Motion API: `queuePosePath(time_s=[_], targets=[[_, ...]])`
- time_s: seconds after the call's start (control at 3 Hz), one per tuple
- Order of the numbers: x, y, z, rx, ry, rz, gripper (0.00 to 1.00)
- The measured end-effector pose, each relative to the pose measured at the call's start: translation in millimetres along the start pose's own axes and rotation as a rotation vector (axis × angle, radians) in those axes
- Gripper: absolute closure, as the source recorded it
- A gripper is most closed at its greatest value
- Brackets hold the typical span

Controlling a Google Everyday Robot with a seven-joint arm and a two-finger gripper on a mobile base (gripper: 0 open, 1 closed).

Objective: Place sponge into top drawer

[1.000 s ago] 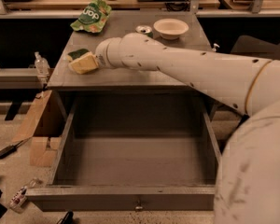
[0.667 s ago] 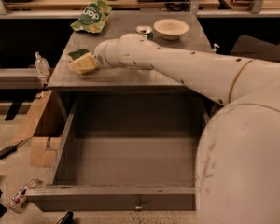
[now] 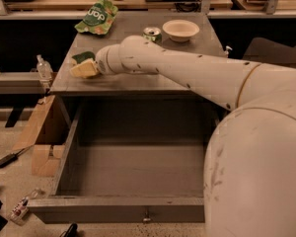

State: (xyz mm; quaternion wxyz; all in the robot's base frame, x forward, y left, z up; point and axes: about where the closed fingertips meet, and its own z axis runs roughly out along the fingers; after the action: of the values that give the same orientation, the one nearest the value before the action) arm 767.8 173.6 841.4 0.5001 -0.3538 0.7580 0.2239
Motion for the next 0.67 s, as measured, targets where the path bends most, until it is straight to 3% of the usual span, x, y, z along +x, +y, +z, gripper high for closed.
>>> queuePosePath(time_s=[0.33,0.67], targets=[[0.1,1.9,1.0,-0.003,0.001,-0.001,0.42],[0.1,4.5,2.8,-0.007,0.002,-0.002,0.73]])
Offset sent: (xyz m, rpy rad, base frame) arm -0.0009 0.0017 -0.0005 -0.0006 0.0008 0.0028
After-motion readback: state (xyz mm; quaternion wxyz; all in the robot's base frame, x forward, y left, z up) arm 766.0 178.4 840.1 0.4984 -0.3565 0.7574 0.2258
